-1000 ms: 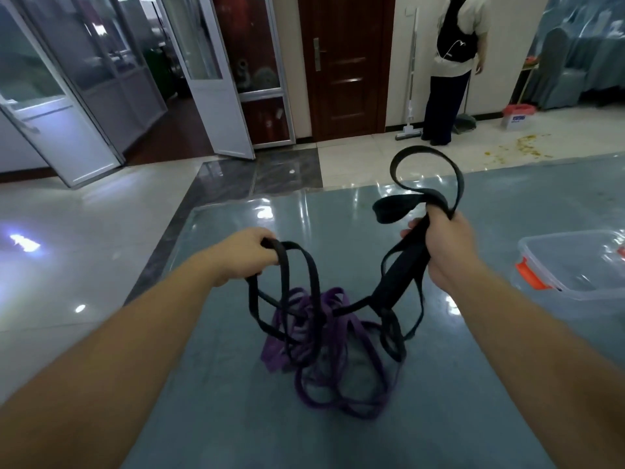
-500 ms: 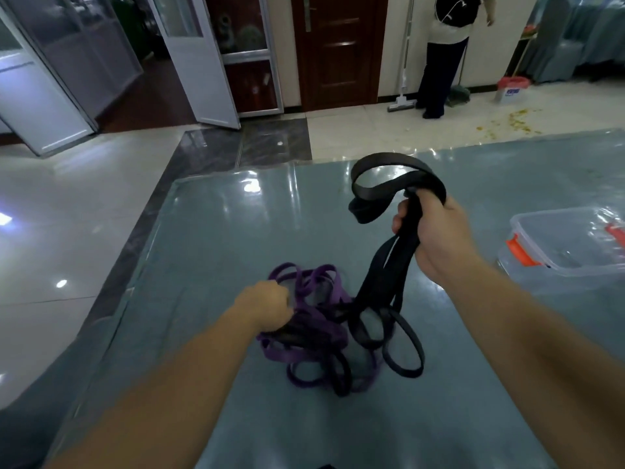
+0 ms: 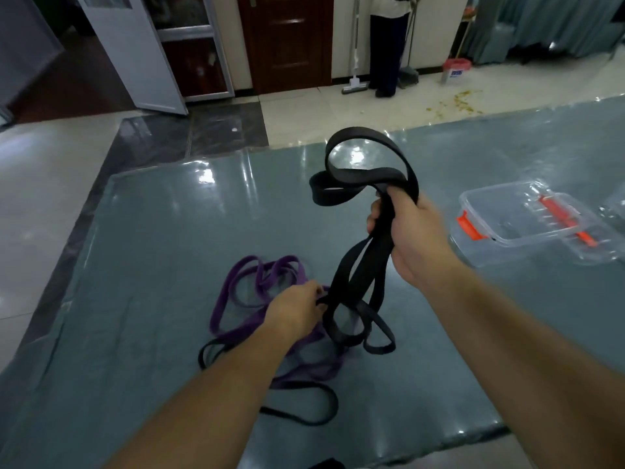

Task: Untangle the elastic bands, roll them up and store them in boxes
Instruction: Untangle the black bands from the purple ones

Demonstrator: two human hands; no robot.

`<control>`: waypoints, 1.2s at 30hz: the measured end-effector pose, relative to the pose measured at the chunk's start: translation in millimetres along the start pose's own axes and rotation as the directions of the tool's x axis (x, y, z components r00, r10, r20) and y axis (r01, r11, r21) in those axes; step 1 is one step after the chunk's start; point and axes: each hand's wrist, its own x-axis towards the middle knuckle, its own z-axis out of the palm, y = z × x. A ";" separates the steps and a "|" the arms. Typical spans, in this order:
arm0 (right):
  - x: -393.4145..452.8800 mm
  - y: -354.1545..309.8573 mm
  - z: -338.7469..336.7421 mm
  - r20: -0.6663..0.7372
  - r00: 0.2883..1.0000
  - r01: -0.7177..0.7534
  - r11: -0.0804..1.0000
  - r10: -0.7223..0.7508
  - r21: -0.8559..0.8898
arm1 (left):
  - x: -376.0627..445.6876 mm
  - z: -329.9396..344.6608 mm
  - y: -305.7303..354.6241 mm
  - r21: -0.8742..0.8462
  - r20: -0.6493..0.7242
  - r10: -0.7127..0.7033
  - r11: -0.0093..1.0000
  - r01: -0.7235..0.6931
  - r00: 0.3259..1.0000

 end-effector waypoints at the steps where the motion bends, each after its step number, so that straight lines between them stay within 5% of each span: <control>1: 2.6 2.9 -6.3 -0.011 1.000 0.025 0.996 -0.026 -0.085 | -0.1 -2.0 -2.0 -0.028 -0.029 -0.010 1.000 0.009 1.000; 6: 12.8 32.2 -38.5 0.042 0.991 0.128 0.844 -0.124 -0.522 | -8.5 -34.2 0.3 -0.142 -0.198 0.037 0.988 -0.066 0.980; 10: 12.5 64.9 -59.4 0.195 0.979 0.197 0.532 -0.061 -0.824 | -17.6 -73.9 7.9 -0.215 -0.342 0.024 0.971 -0.103 0.939; 15: 7.1 88.8 -66.8 0.215 0.977 0.196 0.416 -0.001 -0.888 | -26.4 -99.8 -2.0 -0.246 -0.387 -0.152 0.968 0.057 0.909; 21: -1.5 95.6 -64.5 0.290 0.957 0.286 0.128 0.013 -0.950 | -30.7 -109.9 -7.4 -0.378 -0.481 -0.347 0.911 0.167 0.805; 29: -7.9 122.9 -79.7 0.101 0.992 0.073 0.304 0.075 -0.950 | -39.9 -130.7 29.3 -0.346 -0.580 -0.216 0.938 0.003 0.785; 36: 7.5 137.7 -129.9 -0.015 0.989 -0.036 0.136 0.148 -0.990 | -32.8 -163.1 16.3 -0.572 -0.588 -0.437 0.820 0.033 0.680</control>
